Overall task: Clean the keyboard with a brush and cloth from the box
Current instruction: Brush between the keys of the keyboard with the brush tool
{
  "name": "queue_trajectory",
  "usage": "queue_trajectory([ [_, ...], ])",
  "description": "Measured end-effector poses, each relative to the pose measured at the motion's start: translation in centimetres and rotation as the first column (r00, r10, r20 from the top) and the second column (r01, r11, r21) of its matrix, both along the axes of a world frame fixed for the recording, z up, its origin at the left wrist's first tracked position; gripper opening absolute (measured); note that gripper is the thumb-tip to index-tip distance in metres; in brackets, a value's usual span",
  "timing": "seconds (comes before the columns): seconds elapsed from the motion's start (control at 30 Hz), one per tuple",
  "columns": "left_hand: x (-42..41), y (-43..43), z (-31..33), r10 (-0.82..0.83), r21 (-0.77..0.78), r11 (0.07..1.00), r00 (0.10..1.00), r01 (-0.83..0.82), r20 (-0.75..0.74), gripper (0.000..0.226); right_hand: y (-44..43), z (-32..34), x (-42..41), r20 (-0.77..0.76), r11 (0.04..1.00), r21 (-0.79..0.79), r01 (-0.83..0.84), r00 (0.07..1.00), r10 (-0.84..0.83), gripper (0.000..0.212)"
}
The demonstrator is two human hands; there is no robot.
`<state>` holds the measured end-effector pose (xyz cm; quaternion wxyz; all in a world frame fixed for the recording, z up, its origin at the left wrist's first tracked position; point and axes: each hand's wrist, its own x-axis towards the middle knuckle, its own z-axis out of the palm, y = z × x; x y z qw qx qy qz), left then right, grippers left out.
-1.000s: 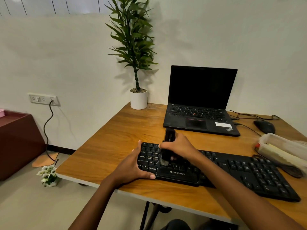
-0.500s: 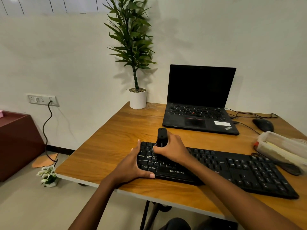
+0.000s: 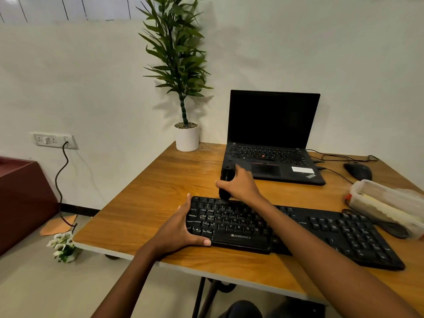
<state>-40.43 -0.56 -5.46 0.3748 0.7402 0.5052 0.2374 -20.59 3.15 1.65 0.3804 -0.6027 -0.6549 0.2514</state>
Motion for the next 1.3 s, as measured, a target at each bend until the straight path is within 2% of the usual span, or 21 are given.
queue_trajectory([
  [0.13,0.1,0.0,-0.1,-0.002,0.001,1.0,1.0,0.002,-0.002,0.152,-1.0,-1.4,-0.6,-0.004,1.0,-0.002,-0.025,1.0,0.025,0.032],
  [0.27,0.0,0.1,-0.1,-0.003,0.002,1.0,1.0,0.003,0.004,0.151,-4.3,-2.4,-2.2,0.072,0.996,0.055,-0.075,0.995,0.071,0.029],
  [0.37,0.0,-0.1,0.1,-0.009,-0.002,1.0,1.0,0.009,0.009,0.151,-5.0,-1.9,-2.4,0.047,0.989,-0.007,-0.144,0.988,0.145,0.025],
  [0.43,0.0,-0.2,0.2,-0.006,-0.005,1.0,1.0,0.006,0.011,0.151,-4.2,-0.8,-1.8,-0.037,0.995,-0.048,-0.085,0.996,0.083,0.022],
  [0.53,0.0,-0.2,0.2,0.006,-0.002,1.0,1.0,-0.006,0.01,0.152,-3.5,-0.6,-1.2,-0.054,0.998,0.018,0.054,0.997,-0.053,0.025],
  [0.67,0.0,0.0,0.1,0.0,-0.013,1.0,1.0,0.0,0.011,0.151,-5.9,-2.8,-2.7,-0.007,0.999,0.048,0.007,1.0,-0.006,0.027],
  [0.73,0.1,-0.2,0.1,-0.001,-0.007,1.0,1.0,0.001,0.031,0.151,-5.5,-2.2,-2.5,-0.064,1.0,-0.024,-0.001,0.998,-0.001,0.024],
  [0.8,0.3,-0.3,0.2,0.005,-0.01,1.0,0.998,-0.005,0.055,0.148,-4.6,-1.2,-1.8,-0.122,0.997,-0.042,0.06,0.99,-0.065,0.023],
  [0.87,0.3,-0.3,0.2,0.006,-0.013,1.0,0.998,-0.005,0.061,0.149,-4.4,-1.3,-1.7,-0.099,0.991,0.032,0.127,0.987,-0.124,0.024],
  [0.93,0.2,-0.2,0.2,0.003,-0.015,1.0,0.998,-0.003,0.067,0.151,-5.5,-2.1,-2.6,-0.059,0.99,0.073,0.117,0.992,-0.113,0.026],
  [1.07,0.2,-0.2,0.2,-0.003,-0.003,1.0,0.998,0.003,0.059,0.141,-6.5,-2.0,-3.2,-0.075,1.0,-0.026,0.01,0.997,-0.012,0.022],
  [1.2,0.2,-0.1,0.2,-0.004,-0.007,1.0,0.998,0.005,0.058,0.148,-4.7,-1.0,-2.0,-0.04,0.985,0.086,0.15,0.988,-0.147,0.027],
  [1.3,0.1,-0.1,0.1,-0.001,-0.011,1.0,0.998,0.001,0.064,0.15,-6.1,-1.9,-2.9,-0.011,0.99,0.074,0.117,0.993,-0.116,0.03],
])
